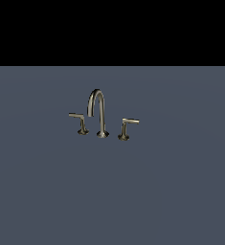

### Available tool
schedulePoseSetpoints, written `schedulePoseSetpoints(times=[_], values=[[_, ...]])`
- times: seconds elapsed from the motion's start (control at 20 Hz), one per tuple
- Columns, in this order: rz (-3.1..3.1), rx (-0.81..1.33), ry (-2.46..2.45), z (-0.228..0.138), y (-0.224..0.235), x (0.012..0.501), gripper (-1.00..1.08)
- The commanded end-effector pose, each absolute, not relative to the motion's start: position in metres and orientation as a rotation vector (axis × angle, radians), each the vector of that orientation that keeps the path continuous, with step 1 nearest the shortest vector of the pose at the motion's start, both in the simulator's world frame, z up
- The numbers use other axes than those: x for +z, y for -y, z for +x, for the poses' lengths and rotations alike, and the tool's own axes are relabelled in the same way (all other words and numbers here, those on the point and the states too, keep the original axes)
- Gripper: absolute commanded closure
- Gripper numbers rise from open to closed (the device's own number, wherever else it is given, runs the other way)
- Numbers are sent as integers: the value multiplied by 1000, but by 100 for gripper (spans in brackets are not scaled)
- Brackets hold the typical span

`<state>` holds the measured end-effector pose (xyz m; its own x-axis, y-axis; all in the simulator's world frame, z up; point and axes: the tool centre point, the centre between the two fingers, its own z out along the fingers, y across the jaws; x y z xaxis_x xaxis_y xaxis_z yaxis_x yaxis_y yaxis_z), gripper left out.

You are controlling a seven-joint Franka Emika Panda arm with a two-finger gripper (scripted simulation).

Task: Turn on the faucet by rotating a designated handle.

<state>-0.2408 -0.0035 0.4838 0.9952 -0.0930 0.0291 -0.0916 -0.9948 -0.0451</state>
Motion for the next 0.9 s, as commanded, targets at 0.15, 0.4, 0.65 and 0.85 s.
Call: schedulePoseSetpoints(times=[0.15,0.4,0.65,0.85], values=[[-3088,-46,-247,-229,-4,468,108],[-3074,-44,-395,-211,-14,446,108],[-3046,-41,-581,-186,-24,419,108],[-3015,-38,-731,-166,-30,396,108]])
